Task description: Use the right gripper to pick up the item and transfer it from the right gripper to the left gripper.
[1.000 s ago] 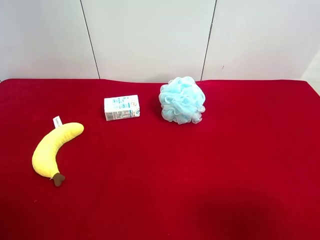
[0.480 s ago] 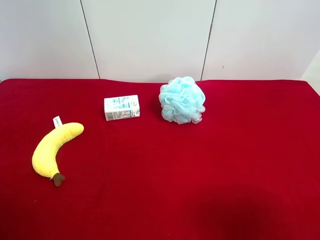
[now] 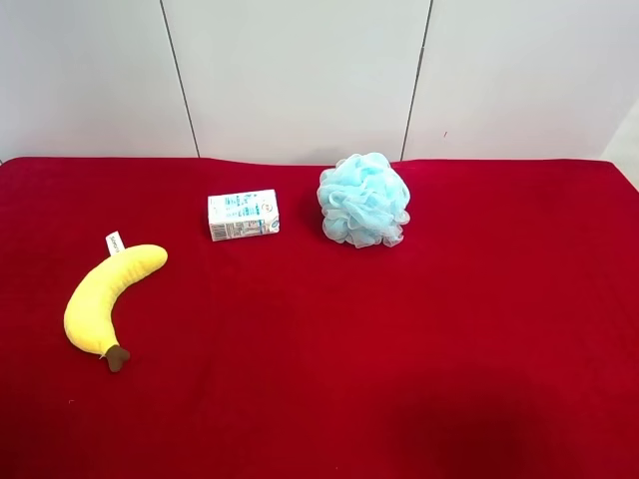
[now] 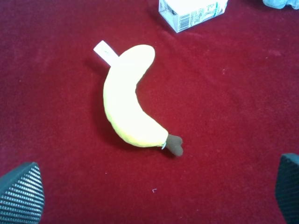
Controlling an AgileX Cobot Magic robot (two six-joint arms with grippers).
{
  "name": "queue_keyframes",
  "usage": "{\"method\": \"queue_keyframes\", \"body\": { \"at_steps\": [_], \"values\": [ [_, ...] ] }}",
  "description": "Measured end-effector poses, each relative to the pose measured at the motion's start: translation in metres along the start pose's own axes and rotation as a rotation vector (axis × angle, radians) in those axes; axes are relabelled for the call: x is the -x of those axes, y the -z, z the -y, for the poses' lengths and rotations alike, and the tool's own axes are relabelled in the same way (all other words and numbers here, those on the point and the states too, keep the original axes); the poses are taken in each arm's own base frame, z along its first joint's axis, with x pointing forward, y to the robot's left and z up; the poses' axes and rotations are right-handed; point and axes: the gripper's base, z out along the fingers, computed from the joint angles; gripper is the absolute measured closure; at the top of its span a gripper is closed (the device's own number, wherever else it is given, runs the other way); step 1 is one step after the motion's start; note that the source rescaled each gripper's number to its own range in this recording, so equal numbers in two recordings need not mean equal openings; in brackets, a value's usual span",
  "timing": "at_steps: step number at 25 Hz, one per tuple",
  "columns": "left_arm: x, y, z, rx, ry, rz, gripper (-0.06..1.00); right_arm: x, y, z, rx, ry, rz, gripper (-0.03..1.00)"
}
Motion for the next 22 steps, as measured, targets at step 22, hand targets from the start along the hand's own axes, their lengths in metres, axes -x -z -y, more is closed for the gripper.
{"method": "queue_keyframes", "body": {
  "at_steps": [22],
  "values": [
    [-0.0027, 0.0047, 0.0019, 0.162, 0.082, 0.040, -0.06, 0.0001, -0.0002, -0.0002, -0.070, -0.038, 0.002, -0.03]
  ]
}}
